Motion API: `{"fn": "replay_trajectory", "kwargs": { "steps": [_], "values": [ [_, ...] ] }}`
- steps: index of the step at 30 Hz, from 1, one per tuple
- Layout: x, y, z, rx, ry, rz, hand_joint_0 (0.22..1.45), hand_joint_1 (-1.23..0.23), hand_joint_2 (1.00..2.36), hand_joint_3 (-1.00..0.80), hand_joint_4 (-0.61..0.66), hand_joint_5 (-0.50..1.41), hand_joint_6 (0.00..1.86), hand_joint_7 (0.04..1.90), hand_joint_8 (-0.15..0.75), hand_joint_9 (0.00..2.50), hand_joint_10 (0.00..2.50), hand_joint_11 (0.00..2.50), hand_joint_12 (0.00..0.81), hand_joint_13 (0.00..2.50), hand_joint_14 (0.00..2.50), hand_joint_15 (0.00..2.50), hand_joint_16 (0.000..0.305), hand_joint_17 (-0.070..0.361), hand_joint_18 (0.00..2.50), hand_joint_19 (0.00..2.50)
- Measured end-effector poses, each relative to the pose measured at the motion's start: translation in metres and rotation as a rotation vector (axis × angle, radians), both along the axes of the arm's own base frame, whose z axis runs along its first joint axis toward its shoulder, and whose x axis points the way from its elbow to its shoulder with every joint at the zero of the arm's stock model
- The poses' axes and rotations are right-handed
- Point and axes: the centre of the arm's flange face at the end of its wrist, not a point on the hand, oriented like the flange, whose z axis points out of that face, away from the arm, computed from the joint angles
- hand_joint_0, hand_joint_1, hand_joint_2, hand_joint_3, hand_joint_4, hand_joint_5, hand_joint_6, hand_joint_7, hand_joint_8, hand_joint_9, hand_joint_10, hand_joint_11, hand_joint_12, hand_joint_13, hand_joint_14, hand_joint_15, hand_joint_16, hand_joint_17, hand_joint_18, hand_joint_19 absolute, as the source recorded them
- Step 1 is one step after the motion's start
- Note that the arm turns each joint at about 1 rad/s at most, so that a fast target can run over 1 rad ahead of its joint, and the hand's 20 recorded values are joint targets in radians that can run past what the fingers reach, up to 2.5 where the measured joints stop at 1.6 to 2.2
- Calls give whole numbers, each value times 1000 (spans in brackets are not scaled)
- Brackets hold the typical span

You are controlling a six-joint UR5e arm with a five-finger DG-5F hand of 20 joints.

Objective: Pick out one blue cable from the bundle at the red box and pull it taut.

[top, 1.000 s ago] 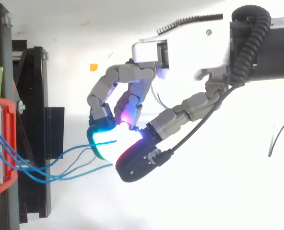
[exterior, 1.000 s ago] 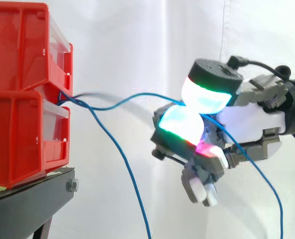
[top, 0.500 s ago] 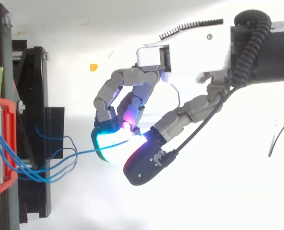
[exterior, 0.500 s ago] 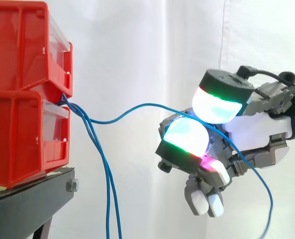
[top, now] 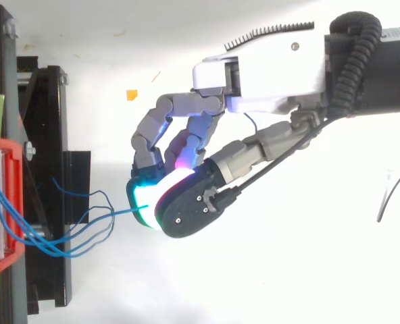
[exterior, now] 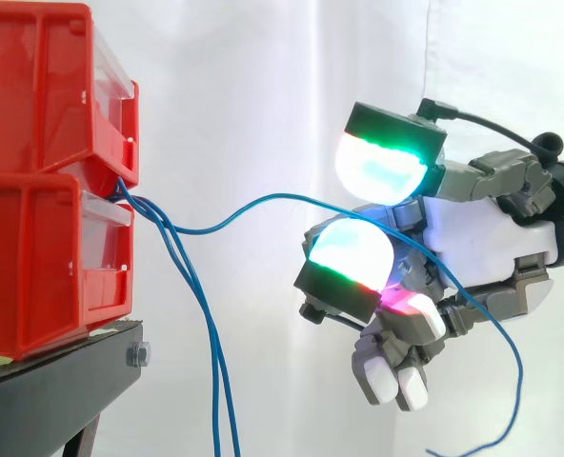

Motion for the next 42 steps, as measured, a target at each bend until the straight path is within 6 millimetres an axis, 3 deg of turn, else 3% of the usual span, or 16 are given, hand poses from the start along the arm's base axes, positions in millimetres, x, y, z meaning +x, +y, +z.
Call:
{"fn": "replay_trajectory", "kwargs": {
  "steps": [9,31,36,42],
  "values": [
    [0,0,0,4,-1,-2,575,-639,1013,-174,29,-90,901,944,305,1118,25,720,389,775,21,546,59,132,728,633],
    [0,-1,0,4,0,-2,614,-769,1016,-241,50,-127,939,891,269,990,27,776,347,732,23,571,51,114,674,655],
    [0,-1,0,3,0,-2,644,-789,1020,-124,-43,-111,955,968,273,983,27,774,350,773,23,600,51,116,702,640],
    [0,-1,0,3,0,-1,670,-789,1020,-153,-161,-121,965,939,264,966,27,771,342,780,24,596,50,114,721,648]
  ]
}}
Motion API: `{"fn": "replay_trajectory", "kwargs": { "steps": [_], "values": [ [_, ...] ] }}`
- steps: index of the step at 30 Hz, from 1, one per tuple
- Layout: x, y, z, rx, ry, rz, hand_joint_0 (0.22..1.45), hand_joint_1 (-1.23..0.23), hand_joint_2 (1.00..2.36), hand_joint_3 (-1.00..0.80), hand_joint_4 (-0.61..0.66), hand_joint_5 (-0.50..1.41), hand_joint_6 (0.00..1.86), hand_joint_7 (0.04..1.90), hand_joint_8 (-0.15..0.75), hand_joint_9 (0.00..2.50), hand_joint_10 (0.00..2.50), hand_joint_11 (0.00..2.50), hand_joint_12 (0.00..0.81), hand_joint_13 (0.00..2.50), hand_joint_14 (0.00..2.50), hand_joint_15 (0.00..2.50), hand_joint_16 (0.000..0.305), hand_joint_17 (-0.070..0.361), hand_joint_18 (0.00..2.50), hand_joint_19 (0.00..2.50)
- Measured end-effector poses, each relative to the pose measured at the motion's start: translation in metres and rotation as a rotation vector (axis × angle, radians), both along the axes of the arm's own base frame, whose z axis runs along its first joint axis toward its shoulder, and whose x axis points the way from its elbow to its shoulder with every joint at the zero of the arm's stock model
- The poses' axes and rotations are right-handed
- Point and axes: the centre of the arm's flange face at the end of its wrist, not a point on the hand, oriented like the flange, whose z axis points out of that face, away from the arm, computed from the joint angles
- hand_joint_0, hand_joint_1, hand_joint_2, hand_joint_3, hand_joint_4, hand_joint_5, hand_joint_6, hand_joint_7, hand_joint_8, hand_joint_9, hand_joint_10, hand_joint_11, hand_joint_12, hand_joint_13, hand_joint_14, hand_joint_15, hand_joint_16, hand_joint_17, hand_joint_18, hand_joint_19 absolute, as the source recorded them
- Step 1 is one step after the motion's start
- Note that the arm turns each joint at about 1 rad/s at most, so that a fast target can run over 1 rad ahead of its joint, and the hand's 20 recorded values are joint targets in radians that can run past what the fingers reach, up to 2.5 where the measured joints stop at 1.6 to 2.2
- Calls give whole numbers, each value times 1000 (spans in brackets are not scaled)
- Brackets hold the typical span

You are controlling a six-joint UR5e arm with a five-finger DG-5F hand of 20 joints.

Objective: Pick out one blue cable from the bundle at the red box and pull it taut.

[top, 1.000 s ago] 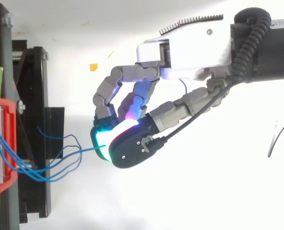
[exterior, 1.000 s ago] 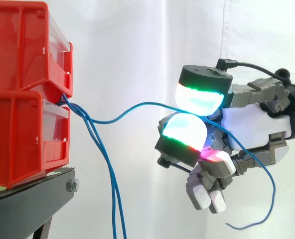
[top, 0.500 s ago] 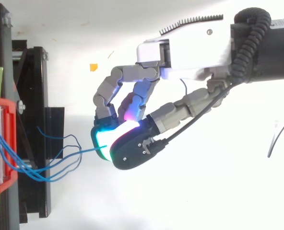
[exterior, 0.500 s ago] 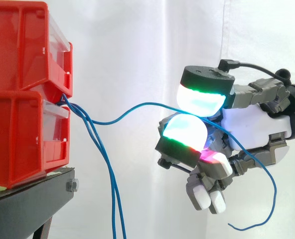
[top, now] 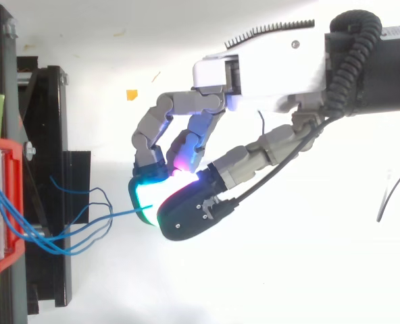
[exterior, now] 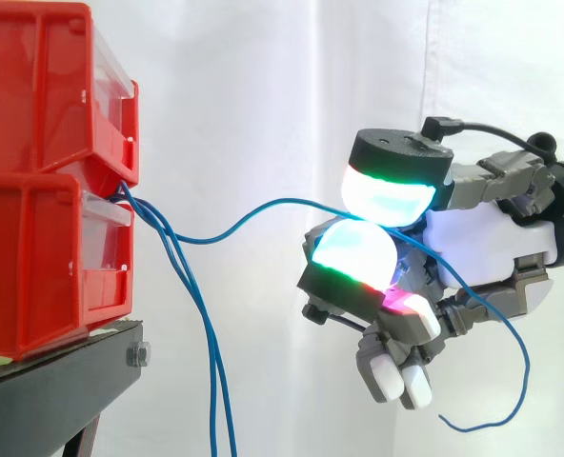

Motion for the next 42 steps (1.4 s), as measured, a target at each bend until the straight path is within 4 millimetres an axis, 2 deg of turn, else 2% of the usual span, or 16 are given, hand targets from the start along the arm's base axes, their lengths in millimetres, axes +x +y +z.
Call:
{"fn": "replay_trajectory", "kwargs": {
  "steps": [9,15,33,42],
  "values": [
    [0,-1,0,5,-1,-1,730,-773,1006,-425,-363,-151,961,910,236,1024,27,794,335,790,24,579,48,109,752,651],
    [0,-2,0,25,-4,-6,745,-775,1001,-481,-424,-154,965,915,230,1054,26,783,332,800,23,583,47,107,757,665],
    [2,-5,0,41,-17,-13,689,-864,1016,-180,-423,-109,944,1045,236,1281,28,819,329,944,22,595,48,108,857,661],
    [-1,-4,-7,43,-7,-10,688,-889,1012,-151,-413,-99,937,1067,241,1331,26,820,341,971,22,587,50,113,902,629]
  ]
}}
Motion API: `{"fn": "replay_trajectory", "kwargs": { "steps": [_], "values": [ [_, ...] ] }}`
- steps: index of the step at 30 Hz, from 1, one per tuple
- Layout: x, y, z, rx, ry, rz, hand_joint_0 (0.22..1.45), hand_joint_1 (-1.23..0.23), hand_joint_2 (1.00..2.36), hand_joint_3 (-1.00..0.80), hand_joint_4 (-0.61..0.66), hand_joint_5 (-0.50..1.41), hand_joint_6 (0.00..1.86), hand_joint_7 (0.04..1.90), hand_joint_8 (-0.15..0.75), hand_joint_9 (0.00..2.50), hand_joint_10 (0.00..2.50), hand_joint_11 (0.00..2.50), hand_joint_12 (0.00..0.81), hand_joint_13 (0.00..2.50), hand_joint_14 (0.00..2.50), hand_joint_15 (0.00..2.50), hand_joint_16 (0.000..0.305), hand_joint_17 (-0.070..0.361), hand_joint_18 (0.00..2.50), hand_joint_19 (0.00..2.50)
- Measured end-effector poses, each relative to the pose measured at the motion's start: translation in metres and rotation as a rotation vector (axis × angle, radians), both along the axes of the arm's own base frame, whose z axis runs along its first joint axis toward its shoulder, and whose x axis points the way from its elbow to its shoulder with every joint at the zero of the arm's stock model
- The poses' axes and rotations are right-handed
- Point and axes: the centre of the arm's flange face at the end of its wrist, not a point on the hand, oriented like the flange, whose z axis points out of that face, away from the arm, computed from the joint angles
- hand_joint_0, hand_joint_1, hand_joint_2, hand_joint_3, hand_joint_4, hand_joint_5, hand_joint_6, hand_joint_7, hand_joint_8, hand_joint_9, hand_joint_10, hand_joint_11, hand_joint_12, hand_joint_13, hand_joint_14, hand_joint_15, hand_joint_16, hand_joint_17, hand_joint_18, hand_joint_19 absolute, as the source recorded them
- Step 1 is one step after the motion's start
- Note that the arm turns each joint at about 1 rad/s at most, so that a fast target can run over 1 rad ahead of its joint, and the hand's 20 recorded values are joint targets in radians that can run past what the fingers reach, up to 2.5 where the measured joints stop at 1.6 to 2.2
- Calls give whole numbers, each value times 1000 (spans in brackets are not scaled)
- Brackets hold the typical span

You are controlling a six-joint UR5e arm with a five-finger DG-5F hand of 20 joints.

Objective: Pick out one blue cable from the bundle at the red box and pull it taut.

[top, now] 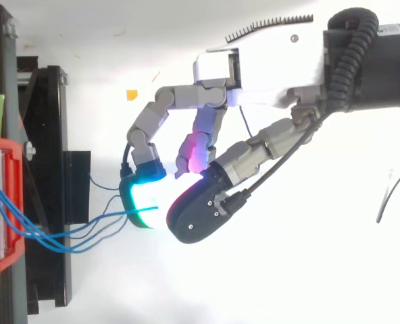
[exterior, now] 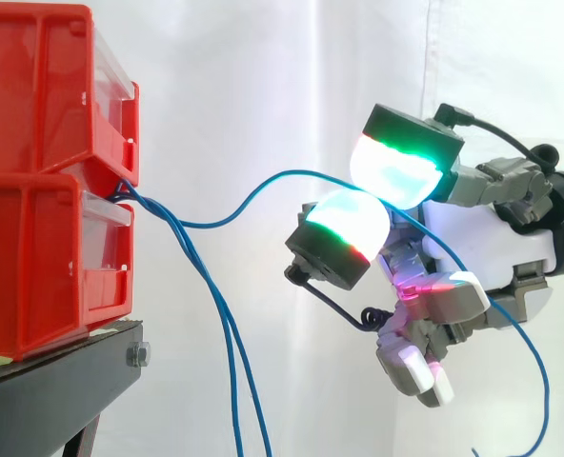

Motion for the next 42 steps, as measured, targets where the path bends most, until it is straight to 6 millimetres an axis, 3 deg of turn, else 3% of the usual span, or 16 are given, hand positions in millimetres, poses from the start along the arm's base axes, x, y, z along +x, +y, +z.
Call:
{"fn": "replay_trajectory", "kwargs": {
  "steps": [6,16,22,29,33,40,42],
  "values": [
    [0,-1,0,19,-4,-4,687,-888,1012,-149,-392,-99,937,1060,237,1389,29,948,351,955,23,580,49,111,880,626],
    [0,-3,-6,89,-6,-16,689,-880,1013,-150,-391,-102,940,1066,230,1424,28,1143,345,1050,27,783,48,108,904,669],
    [0,-3,-14,147,-26,-24,688,-875,1014,-148,-382,-104,941,1062,215,1418,24,1326,341,1168,27,1065,48,108,967,770],
    [1,-3,-15,166,-43,-22,694,-874,1014,-145,-370,-103,942,1055,198,1523,85,1701,303,1395,1,1598,44,100,1195,1176],
    [1,-3,-14,167,-43,-16,698,-875,1014,-144,-367,-103,943,1038,190,1495,335,1625,290,1324,591,1422,43,98,1261,1260],
    [1,-4,-15,148,-43,-11,701,-874,1015,-148,-366,-103,943,1035,185,1466,614,1506,293,1244,1148,1240,41,92,1317,1464],
    [1,-4,-15,133,-44,-9,700,-873,1014,-144,-366,-103,942,1052,186,1461,650,1493,286,1235,1183,1237,41,93,1325,1454]
  ]
}}
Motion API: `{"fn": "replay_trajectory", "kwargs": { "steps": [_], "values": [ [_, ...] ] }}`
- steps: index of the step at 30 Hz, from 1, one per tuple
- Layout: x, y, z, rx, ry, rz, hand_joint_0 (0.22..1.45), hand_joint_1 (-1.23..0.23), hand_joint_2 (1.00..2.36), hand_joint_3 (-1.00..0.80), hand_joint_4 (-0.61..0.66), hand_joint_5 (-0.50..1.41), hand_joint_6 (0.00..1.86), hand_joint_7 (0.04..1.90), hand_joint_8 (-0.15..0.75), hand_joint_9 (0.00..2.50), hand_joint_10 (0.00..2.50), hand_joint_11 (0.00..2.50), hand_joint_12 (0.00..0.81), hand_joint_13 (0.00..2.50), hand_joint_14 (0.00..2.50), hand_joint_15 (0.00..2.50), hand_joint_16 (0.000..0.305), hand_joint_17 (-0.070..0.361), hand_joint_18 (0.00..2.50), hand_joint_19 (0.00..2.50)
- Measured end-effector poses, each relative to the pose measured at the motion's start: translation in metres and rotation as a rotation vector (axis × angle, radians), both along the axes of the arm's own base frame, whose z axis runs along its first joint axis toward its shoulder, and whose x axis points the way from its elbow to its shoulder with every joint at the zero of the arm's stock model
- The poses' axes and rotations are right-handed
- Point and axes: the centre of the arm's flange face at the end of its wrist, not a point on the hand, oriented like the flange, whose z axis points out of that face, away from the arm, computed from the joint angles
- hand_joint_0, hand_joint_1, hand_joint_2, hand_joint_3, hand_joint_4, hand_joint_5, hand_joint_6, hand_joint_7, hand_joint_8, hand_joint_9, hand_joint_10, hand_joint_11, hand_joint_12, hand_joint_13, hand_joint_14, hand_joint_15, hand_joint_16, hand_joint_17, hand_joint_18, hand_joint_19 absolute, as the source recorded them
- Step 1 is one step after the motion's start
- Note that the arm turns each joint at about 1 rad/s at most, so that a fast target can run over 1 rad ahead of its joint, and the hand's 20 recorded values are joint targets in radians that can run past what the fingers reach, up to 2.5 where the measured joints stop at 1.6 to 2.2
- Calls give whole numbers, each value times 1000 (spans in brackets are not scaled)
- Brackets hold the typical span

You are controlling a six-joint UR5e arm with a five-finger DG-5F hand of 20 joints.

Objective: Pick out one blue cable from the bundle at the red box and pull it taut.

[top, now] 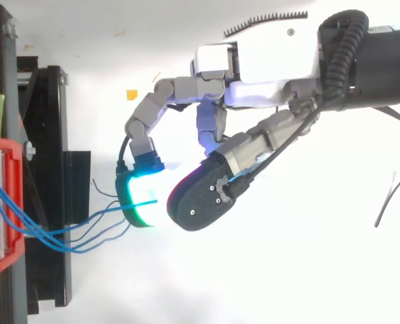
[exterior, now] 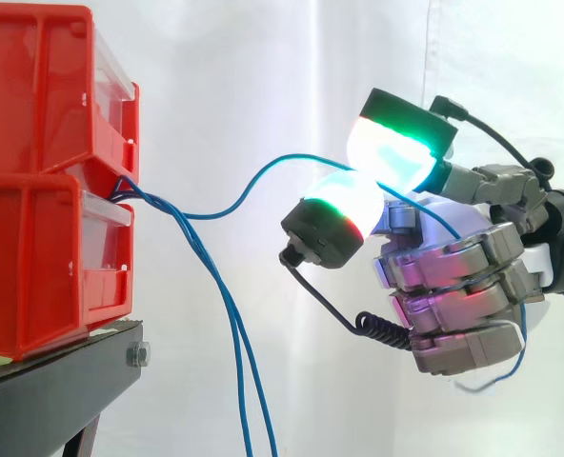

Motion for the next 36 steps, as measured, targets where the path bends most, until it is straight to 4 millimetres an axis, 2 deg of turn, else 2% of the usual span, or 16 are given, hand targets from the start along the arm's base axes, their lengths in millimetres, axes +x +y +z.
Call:
{"fn": "replay_trajectory", "kwargs": {
  "steps": [14,36],
  "values": [
    [-1,0,-1,-72,-3,10,704,-876,1014,-130,-361,-102,942,1065,190,1468,647,1499,288,1237,1237,1217,41,92,1339,1468],
    [-3,0,-2,-88,10,13,706,-878,1014,-127,-363,-100,942,1064,185,1491,571,1541,291,1258,1191,1223,41,92,1342,1455]
  ]
}}
